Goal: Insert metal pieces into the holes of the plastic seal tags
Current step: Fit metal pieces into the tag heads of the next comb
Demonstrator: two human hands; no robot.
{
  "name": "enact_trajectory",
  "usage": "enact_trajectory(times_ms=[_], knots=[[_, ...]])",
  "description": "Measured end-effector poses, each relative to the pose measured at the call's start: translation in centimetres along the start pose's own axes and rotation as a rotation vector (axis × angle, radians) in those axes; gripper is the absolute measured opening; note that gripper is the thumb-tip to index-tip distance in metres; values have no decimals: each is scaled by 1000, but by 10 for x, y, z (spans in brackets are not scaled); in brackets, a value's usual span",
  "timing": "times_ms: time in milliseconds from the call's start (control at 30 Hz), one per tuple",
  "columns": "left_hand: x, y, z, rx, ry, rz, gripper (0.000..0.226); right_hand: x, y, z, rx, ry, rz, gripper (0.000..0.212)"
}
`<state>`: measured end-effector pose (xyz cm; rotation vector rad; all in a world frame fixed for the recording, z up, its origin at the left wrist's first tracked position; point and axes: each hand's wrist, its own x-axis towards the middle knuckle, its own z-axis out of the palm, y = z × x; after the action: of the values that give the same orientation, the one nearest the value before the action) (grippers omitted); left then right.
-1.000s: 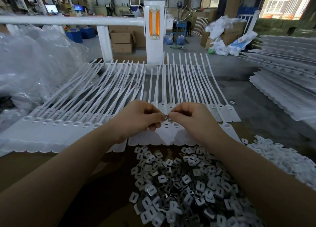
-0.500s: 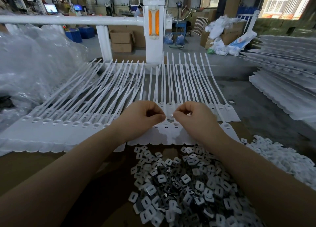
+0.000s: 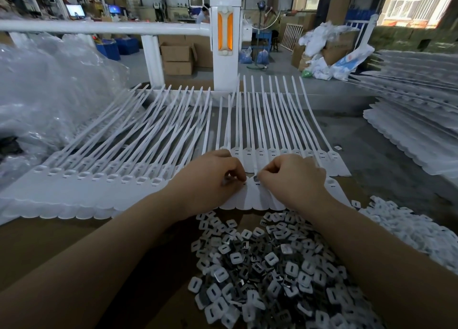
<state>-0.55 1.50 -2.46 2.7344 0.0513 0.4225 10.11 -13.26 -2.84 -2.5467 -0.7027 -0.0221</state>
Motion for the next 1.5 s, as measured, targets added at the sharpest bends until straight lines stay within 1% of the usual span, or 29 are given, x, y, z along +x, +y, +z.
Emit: enact_trajectory(times_ms=[67, 167, 233, 367, 533, 667, 867, 1033, 1167, 1233, 1267, 1333, 1400, 1500], knots=[[-1, -1, 0, 24, -7, 26, 16, 0, 0, 0, -21, -11, 1, 20], [-1, -1, 0, 65, -26, 70, 29, 0, 1, -2, -13, -40, -2, 14], [0, 0, 0, 106, -51, 94, 35, 0, 0, -3, -7, -56, 10, 13], [0, 0, 1, 165, -79, 113, 36, 1, 0, -4, 7, -88, 33, 24], [1, -1, 2, 195, -93, 120, 36, 0, 1, -4, 47, -92, 34, 22], [0, 0, 2, 206, -101, 125, 37, -1, 1, -5, 103, -90, 37, 14], [2, -1, 3, 162, -108, 73, 37, -2, -1, -8, 188, -98, 72, 29], [0, 0, 2, 220, -134, 128, 40, -3, -1, -6, 187, -72, 79, 27], [3, 1, 0, 185, -132, 112, 39, -3, -1, -5, 202, -52, 83, 23], [4, 4, -1, 183, -90, 106, 38, -3, -1, -5, 245, -43, 94, 21], [4, 6, -1, 159, -58, 112, 35, -3, -1, -5, 271, -40, 103, 19], [4, 14, -2, 34, -25, 155, 26, -2, -2, -6, 317, -34, 114, 16], [2, 22, -3, -112, -73, 193, 17, -3, -3, -7, 350, -24, 113, 15], [-1, 27, 0, -156, -174, 211, 15, -4, -3, -7, 374, -15, 117, 16]])
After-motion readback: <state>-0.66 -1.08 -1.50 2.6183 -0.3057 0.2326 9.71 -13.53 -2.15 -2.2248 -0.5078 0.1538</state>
